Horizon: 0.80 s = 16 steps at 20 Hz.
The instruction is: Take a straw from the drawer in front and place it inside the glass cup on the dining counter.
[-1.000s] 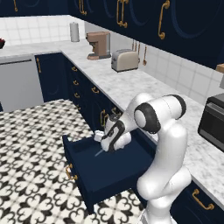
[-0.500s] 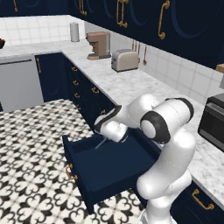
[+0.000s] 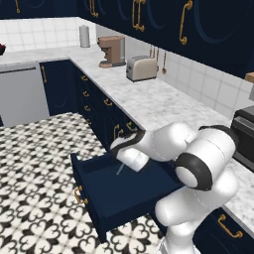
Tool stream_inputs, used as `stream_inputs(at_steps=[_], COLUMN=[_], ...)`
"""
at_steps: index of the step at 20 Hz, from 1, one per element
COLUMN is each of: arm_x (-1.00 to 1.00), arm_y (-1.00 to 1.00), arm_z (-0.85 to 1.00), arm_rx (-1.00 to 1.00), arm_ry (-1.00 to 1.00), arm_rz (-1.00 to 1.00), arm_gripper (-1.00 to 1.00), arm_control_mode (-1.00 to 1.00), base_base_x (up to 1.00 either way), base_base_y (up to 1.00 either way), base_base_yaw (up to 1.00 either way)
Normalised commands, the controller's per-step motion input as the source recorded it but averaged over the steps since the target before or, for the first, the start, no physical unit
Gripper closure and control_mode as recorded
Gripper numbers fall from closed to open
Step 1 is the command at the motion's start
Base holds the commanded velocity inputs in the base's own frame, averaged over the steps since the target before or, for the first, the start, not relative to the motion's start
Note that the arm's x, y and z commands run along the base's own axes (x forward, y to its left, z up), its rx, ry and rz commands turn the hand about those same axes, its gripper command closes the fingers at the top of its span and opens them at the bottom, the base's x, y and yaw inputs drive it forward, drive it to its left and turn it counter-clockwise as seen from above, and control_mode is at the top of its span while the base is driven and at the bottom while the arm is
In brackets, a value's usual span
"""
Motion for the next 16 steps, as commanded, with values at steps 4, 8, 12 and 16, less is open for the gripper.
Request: stream_inputs(at_steps=[4, 8, 12, 16], arm_x=[0.28, 0.53, 0.41, 0.13], arm_y=[0.01, 0.0, 0.0, -0.01], arm_z=[1.0, 1.0, 1.0, 1.0], arm_rx=[-0.08, -0.07, -0.15, -0.17], arm_ry=[-0.01, 0.0, 0.05, 0.17], arm_rz=[0.01, 0.0, 0.0, 0.0], arm_gripper=[1.0, 1.0, 1.0, 1.0], arm_control_mode=[-1.0, -1.0, -1.0, -1.0], base_base_x=[0.0, 0.0, 0.0, 0.0], base_base_y=[0.0, 0.0, 0.0, 0.0], base_base_yaw=[0.0, 0.0, 0.0, 0.0])
